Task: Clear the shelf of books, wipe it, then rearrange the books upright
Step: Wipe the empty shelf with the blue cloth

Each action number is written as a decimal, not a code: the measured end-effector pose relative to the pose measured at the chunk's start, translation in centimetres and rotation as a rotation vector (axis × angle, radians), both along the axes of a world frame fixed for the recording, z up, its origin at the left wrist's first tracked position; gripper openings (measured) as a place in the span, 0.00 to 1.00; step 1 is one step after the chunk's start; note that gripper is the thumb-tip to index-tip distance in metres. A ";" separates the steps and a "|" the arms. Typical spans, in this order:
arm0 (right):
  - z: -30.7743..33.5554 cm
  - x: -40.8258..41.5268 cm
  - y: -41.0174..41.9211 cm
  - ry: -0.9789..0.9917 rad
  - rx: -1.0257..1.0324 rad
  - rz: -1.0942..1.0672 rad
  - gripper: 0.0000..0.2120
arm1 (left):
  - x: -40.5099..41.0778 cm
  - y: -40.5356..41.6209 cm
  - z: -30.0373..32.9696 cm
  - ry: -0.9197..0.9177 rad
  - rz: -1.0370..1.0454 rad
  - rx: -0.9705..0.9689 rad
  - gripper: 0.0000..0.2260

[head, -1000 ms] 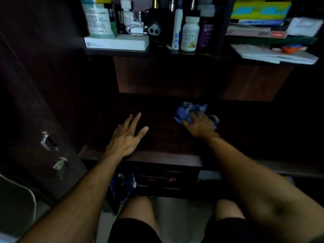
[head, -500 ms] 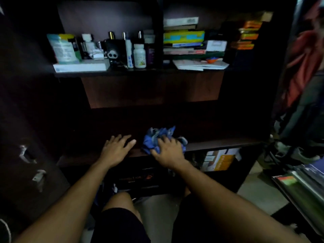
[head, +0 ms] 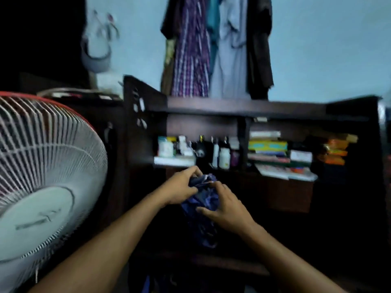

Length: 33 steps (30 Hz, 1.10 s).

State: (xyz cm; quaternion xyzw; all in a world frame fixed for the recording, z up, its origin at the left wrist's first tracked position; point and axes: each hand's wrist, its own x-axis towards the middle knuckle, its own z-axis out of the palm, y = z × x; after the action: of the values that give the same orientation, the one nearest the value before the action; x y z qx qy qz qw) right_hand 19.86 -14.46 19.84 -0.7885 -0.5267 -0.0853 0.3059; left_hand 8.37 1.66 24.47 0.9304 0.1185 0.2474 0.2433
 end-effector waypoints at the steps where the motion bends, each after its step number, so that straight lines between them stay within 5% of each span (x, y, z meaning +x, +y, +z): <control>1: 1.6 0.0 0.3 0.013 0.063 0.010 0.39 | -0.4 0.2 2.3 -0.008 -0.019 0.032 0.17; 10: 15.2 -1.8 8.8 -0.114 0.261 0.159 0.44 | -4.1 3.0 21.4 0.056 0.133 0.530 0.22; 16: 24.2 -3.1 14.6 -0.124 0.469 0.240 0.48 | -5.8 5.4 30.5 -0.152 0.278 0.638 0.21; 21: 30.1 -2.5 19.0 -0.207 0.425 0.245 0.42 | -5.6 10.6 34.1 -0.384 0.575 0.530 0.17; 24: 31.4 -2.9 21.8 -0.308 0.242 0.267 0.33 | -5.7 13.8 32.8 -0.129 0.965 0.415 0.25; 27: 31.2 -3.3 24.1 -0.334 0.043 0.282 0.26 | -5.1 15.2 31.5 0.096 1.226 0.548 0.30; 30: 30.8 -3.4 25.2 -0.323 -0.021 0.311 0.26 | -3.5 16.7 31.1 0.000 1.017 0.860 0.22; 33: 30.3 -3.0 25.4 -0.329 0.036 0.307 0.28 | -2.6 18.3 30.1 0.103 0.846 0.556 0.21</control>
State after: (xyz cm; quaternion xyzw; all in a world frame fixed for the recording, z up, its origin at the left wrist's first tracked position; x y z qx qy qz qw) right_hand 16.86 10.93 50.12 -0.6688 -0.6818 -0.1747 0.2395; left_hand 5.75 20.00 54.61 0.8415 0.4263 0.3004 -0.1409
